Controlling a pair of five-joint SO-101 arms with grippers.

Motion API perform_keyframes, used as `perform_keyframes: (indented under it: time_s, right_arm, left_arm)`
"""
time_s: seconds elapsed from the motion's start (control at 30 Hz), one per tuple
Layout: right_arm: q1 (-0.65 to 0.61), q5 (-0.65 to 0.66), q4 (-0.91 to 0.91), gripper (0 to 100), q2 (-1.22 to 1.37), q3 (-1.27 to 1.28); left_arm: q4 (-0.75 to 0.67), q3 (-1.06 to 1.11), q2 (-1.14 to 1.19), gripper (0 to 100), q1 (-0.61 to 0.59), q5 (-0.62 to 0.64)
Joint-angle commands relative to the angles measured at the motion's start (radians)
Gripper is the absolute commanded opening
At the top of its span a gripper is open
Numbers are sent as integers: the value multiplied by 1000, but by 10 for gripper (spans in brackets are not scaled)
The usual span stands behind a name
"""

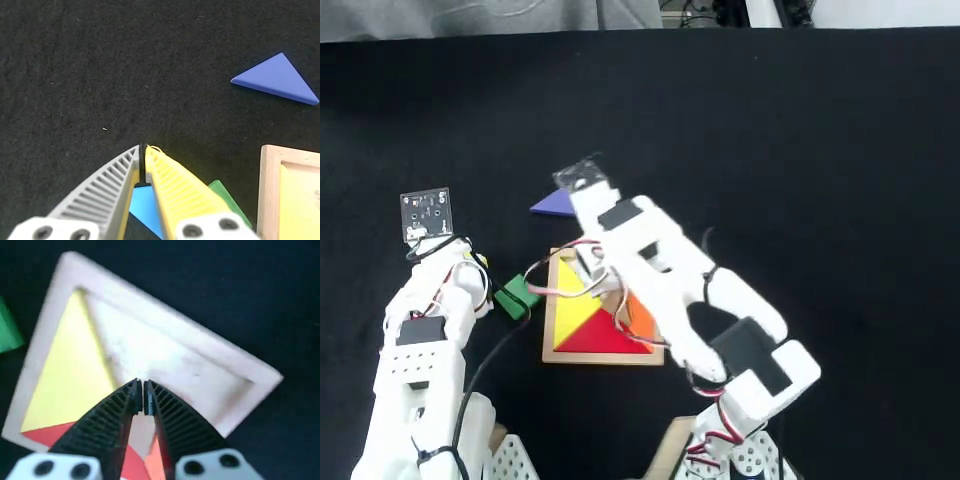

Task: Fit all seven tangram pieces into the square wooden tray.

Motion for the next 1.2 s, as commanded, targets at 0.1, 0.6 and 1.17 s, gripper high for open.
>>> perform_keyframes:
  time_s: [0.1,0.6,1.17]
  right_arm:
    - [83,11,34,11,-12,-61]
    - [55,9,-2,11,-154,-15]
    - [-31,95,112,11,-104,-4]
  left_arm:
    - [-20,-2,-2,30,13,3]
    - [-20,-2,-2,30,13,3]
    - [-20,-2,-2,30,13,3]
